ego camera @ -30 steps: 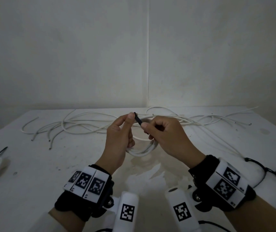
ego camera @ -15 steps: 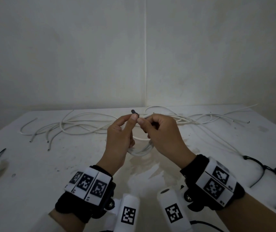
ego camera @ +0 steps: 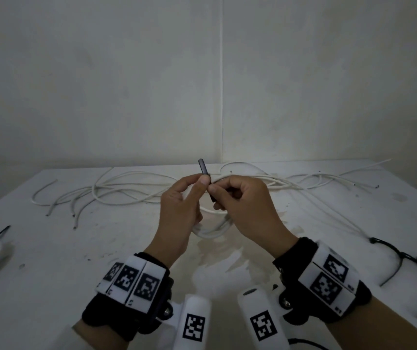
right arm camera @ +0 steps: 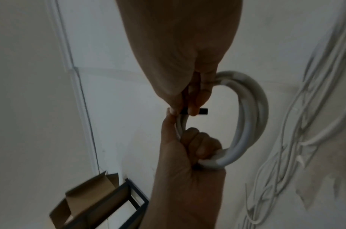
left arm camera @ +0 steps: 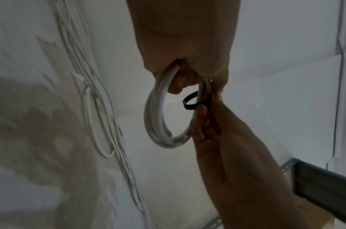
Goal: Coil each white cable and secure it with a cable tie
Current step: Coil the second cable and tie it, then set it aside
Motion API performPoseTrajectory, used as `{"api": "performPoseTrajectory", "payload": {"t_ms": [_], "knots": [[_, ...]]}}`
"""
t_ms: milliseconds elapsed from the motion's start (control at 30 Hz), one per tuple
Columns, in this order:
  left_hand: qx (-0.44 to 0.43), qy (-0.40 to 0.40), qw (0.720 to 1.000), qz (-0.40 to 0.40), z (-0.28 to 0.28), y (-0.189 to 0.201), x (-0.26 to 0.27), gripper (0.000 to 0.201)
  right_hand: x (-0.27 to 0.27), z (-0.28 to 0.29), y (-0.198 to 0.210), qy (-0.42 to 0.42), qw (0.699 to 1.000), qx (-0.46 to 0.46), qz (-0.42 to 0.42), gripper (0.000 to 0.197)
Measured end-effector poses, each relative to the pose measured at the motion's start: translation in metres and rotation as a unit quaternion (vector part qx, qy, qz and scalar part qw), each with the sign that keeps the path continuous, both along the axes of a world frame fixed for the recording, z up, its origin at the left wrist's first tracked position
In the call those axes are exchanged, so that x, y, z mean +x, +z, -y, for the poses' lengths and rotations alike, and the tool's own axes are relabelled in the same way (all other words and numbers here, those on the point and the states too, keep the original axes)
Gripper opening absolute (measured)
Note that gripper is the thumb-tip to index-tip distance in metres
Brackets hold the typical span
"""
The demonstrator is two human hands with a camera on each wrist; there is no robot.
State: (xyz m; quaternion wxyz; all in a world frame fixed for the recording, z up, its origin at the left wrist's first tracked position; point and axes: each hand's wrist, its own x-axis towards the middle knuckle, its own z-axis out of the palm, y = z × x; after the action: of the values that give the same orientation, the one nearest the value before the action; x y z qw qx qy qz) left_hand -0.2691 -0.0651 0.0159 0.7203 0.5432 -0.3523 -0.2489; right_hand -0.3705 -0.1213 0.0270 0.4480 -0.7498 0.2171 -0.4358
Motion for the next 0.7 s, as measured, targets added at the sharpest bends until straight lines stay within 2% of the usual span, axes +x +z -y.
{"api": "performPoseTrajectory", "payload": {"t_ms": [67,200,333,533,700], "knots": [[0.003,0.003,1.0,0.005,-0.002,0.001,0.007,0.009,-0.006,0.0,0.003,-0.004,1.0,-0.009,0.008,0.01],[0.003,-0.002,1.0,0.017,-0.008,0.006,0.015,0.007,-0.017,0.012,0.011,-0.058,0.997,-0.017,0.048,0.015],[0.007,-0.036,0.997,0.061,-0.01,0.009,0.007,0.007,-0.006,0.019,0.016,-0.001,0.999,-0.029,-0.019,0.014],[0.019,-0.051,0.994,0.094,-0.014,0.01,0.007,0.008,-0.005,0.018,0.02,0.041,0.997,-0.043,-0.04,0.015],[0.027,-0.055,0.994,0.087,-0.013,0.012,0.0,0.018,-0.008,0.018,0.023,0.04,0.995,-0.068,-0.058,0.018]]}}
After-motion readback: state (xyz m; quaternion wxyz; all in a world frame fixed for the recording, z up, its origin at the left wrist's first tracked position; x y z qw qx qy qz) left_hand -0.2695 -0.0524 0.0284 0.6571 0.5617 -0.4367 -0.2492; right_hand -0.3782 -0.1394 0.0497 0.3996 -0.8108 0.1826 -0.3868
